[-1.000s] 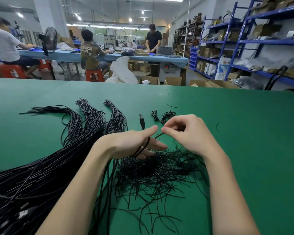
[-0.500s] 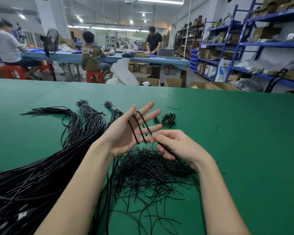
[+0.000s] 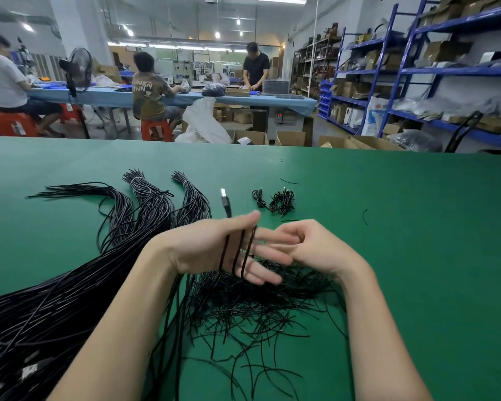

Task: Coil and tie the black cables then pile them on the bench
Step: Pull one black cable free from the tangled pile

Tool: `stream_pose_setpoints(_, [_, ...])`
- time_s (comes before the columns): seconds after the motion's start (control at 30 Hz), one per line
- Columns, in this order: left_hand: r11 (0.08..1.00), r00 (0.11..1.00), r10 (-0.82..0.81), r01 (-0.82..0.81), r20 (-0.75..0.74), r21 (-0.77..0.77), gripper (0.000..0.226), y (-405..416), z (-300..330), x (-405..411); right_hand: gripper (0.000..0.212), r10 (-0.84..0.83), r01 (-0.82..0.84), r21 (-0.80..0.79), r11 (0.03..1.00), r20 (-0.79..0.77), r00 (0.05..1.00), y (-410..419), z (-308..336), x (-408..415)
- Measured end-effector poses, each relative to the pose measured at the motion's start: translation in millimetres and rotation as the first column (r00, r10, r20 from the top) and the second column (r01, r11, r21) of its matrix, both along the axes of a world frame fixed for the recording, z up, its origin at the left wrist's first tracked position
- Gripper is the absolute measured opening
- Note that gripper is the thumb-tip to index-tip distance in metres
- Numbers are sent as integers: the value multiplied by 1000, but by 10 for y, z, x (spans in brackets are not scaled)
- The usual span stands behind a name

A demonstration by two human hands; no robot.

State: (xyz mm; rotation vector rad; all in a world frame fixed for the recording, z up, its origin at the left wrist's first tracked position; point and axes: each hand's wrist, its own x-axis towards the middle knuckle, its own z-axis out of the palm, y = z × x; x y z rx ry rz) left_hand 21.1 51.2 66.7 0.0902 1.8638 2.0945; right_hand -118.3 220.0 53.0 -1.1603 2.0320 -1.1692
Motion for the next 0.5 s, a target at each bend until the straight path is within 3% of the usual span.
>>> stream_pose_setpoints(0.1, [992,995,54,-43,89,-119,66,50,3,-22,17,-45,45,14,999,18,999,-4,80,32])
stream_pose_setpoints(0.2, [951,978,190,-160,89,-265,65,55,-23,-34,5,-106,122,-84,989,181,978,-15,131,30])
stream_pose_setpoints(0.4, [912,931,365,-362,-22,-195,51,137,-41,-80,13,-105,190,-205,960,366,925,-133,169,123])
stream_pose_setpoints(0.5, [872,891,451,-452,-51,-187,49,128,-51,-94,12,-100,181,-190,965,371,923,-97,186,101])
